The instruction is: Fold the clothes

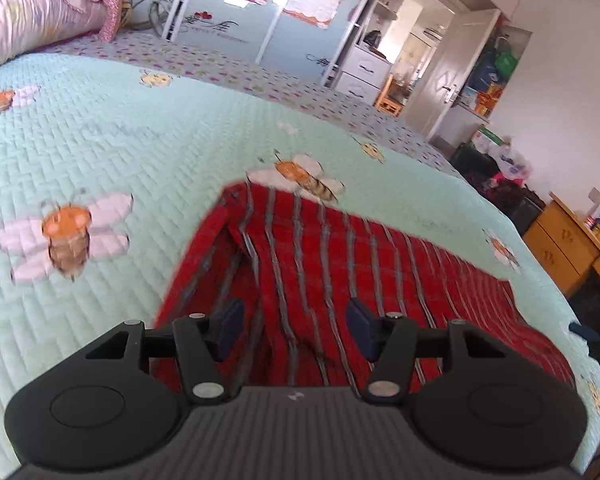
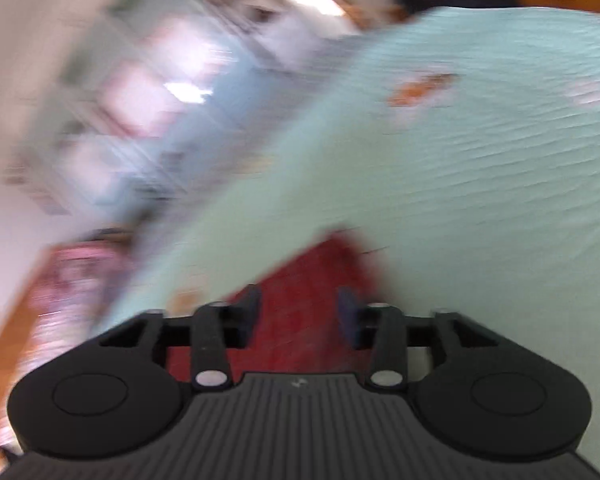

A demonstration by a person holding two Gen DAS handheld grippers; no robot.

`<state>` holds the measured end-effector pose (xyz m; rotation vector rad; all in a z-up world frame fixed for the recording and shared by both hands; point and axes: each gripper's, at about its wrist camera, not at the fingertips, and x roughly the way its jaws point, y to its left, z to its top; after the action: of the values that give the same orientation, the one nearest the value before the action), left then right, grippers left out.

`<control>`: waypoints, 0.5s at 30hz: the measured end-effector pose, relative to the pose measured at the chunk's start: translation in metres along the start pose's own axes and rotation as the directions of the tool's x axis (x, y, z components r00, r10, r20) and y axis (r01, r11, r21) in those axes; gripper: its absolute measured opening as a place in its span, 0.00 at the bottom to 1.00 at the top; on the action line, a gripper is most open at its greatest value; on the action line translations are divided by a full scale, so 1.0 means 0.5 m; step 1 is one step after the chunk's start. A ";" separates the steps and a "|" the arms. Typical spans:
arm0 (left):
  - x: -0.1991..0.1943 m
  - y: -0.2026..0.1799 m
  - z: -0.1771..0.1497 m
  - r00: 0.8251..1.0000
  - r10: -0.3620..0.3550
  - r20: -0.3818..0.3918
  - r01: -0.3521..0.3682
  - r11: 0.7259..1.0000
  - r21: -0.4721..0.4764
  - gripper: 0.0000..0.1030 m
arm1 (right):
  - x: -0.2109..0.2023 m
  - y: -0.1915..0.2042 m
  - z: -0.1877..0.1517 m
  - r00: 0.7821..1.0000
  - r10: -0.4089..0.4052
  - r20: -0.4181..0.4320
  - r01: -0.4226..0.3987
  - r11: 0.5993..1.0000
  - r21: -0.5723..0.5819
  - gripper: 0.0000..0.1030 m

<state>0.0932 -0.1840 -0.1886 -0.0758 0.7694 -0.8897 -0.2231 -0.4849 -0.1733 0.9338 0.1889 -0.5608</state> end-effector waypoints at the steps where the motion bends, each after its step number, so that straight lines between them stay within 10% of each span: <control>1: 0.002 0.001 -0.014 1.000 0.008 -0.014 -0.008 1.000 0.006 0.57 | -0.017 0.012 -0.028 0.998 0.055 -0.025 -0.055 0.998 -0.017 0.62; 3: 0.010 0.022 -0.036 0.999 0.025 -0.023 -0.026 1.000 -0.014 0.56 | -0.038 0.025 -0.080 0.989 0.111 -0.093 -0.116 0.992 -0.050 0.62; 5: 0.013 0.058 -0.046 1.000 0.009 -0.017 -0.011 0.996 -0.087 0.55 | -0.051 -0.037 -0.105 0.996 0.000 -0.095 -0.004 0.999 -0.048 0.57; 8: -0.023 0.058 -0.036 1.000 0.000 0.006 0.001 0.990 -0.143 0.55 | -0.098 -0.152 -0.118 0.992 -0.097 -0.086 0.107 0.987 0.120 0.08; 12: -0.098 0.010 -0.046 0.995 -0.012 0.099 0.018 0.998 -0.063 0.56 | -0.203 -0.085 -0.094 0.997 -0.065 0.050 0.062 0.997 0.043 0.55; 15: -0.129 -0.005 -0.083 0.993 -0.023 0.114 0.034 0.995 -0.091 0.56 | -0.208 0.021 -0.104 0.998 0.058 0.032 -0.056 0.997 -0.062 0.56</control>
<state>0.0406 -0.1285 -0.1810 -0.2180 0.7053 -0.8690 -0.3006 -0.3993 -0.1563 0.8669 0.1479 -0.5154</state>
